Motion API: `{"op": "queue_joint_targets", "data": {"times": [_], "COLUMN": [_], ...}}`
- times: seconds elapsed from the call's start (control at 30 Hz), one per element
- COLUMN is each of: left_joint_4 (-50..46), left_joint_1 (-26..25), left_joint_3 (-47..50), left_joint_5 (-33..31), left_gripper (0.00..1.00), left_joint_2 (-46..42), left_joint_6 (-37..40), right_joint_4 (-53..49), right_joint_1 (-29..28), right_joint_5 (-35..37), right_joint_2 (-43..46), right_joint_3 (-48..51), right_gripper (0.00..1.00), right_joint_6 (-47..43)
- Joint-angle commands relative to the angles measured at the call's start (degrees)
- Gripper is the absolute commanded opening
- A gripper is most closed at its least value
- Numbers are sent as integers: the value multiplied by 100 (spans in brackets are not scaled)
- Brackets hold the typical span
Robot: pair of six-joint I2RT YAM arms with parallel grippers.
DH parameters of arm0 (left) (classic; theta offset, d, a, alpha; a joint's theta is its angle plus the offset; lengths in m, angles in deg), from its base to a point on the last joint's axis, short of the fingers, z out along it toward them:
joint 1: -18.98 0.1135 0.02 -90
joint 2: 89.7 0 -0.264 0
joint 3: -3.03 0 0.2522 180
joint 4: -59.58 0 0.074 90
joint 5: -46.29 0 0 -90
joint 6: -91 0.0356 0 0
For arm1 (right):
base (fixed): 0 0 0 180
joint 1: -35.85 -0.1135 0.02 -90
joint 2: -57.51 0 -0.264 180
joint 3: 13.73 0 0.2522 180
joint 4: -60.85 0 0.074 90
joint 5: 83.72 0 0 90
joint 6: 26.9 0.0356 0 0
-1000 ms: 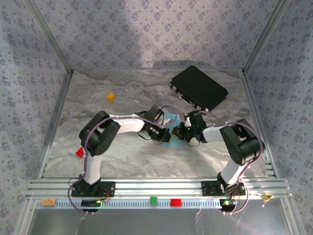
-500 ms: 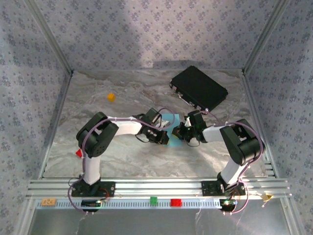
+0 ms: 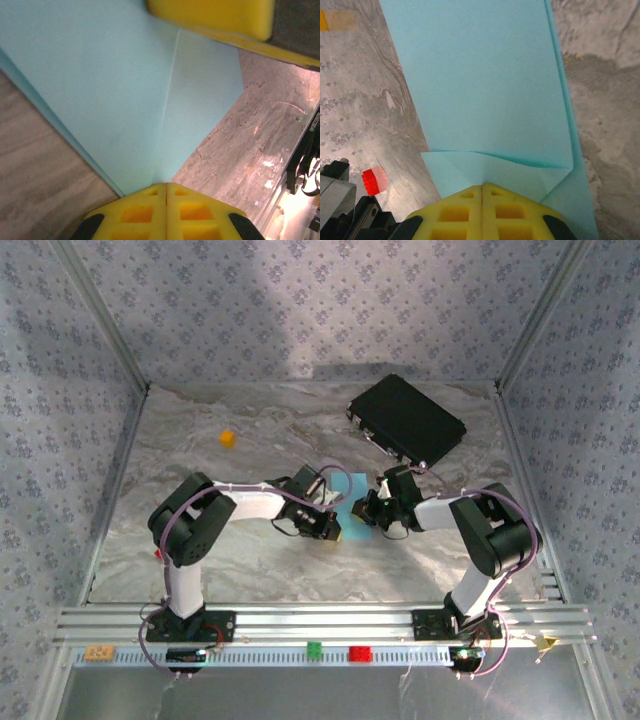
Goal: Fold a paper plane with a square sheet of paper (pick it up from the middle)
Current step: Fold the triangle a second time at the center of the table.
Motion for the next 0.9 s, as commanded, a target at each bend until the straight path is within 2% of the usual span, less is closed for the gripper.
{"op": "queue_joint_targets", "data": {"times": [0.0,0.27,0.5,0.87], "left_joint_4": [-238,188,-200,-342], "left_joint_1": [6,147,147,185], "left_joint_3": [-52,-457,-1031,-320], "left_joint_5": [131,167,91,-88], "left_gripper": [6,7,6,2], "left_joint_2": [-346,-165,615,687], "left_joint_6": [-29,-233,-181,-57], "right_joint_4": [-571,-571,-493,-624], "right_joint_1": [59,50,43,78], "right_joint_5": [342,344,328,239], "right_joint_2": [-66,-35,-57,140], "right_joint_3": [63,70,80,-120], "right_gripper": [3,3,3,4], "right_joint_6": [-62,-71,-42,-124]}}
